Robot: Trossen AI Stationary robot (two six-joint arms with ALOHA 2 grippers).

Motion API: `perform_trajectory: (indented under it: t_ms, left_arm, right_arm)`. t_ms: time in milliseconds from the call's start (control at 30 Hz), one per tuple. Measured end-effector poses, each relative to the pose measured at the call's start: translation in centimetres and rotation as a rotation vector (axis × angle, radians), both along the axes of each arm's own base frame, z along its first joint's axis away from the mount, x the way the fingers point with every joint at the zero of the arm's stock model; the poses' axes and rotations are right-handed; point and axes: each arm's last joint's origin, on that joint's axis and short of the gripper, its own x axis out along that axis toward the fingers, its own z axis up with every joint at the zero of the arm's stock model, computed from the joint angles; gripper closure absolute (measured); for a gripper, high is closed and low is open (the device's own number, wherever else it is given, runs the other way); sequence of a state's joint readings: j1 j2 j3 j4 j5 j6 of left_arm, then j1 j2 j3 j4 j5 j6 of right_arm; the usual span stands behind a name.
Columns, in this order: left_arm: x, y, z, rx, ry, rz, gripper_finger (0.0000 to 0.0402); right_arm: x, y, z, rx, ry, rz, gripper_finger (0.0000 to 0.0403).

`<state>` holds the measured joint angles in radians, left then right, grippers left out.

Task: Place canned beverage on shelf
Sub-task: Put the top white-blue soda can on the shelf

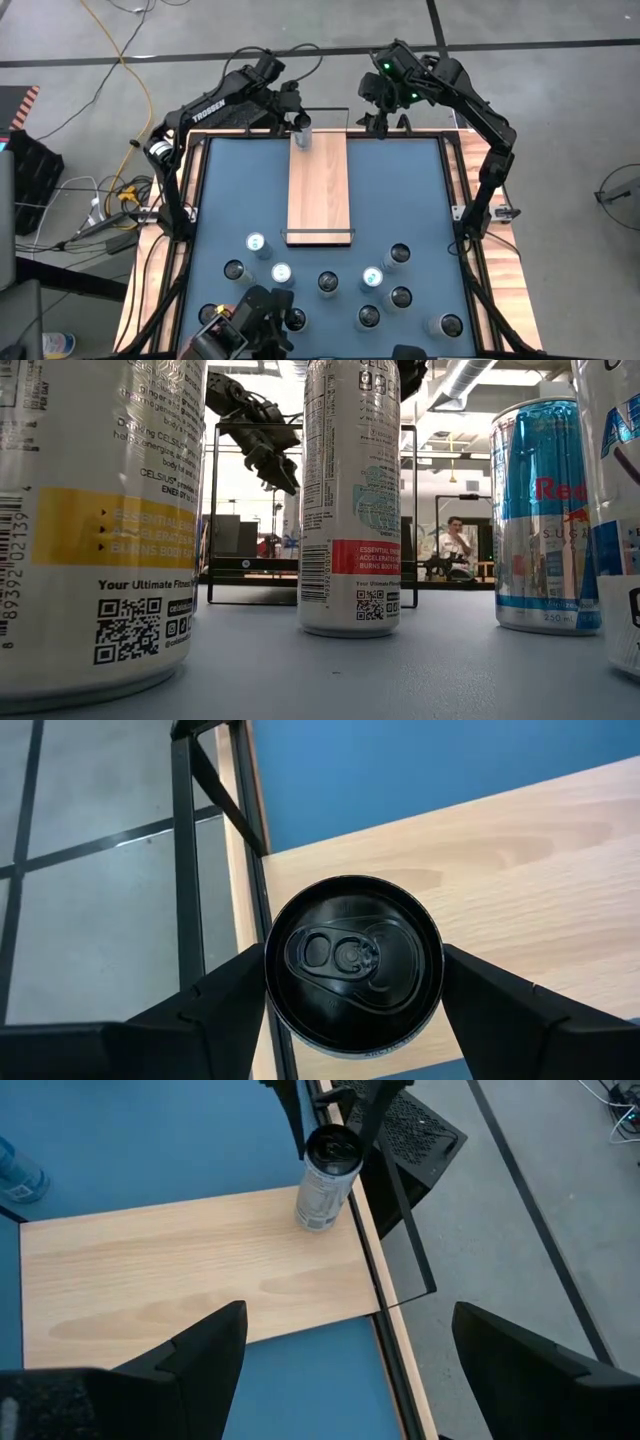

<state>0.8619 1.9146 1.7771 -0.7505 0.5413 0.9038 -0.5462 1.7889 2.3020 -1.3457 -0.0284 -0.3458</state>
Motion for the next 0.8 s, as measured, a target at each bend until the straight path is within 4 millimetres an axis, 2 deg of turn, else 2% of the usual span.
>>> perform_trajectory:
  t_ms: [300,800]
  left_arm:
    - [0.1,0.1,-0.1,0.017,0.039,0.069,0.0115]
    - [1.1,-1.0,0.1,0.086,0.113,0.139,0.0111]
  right_arm:
    - [0.0,0.0,0.0,0.0,0.0,0.003,0.0065]
    - [0.0,0.0,0.0,-0.001,0.0,0.003,0.0065]
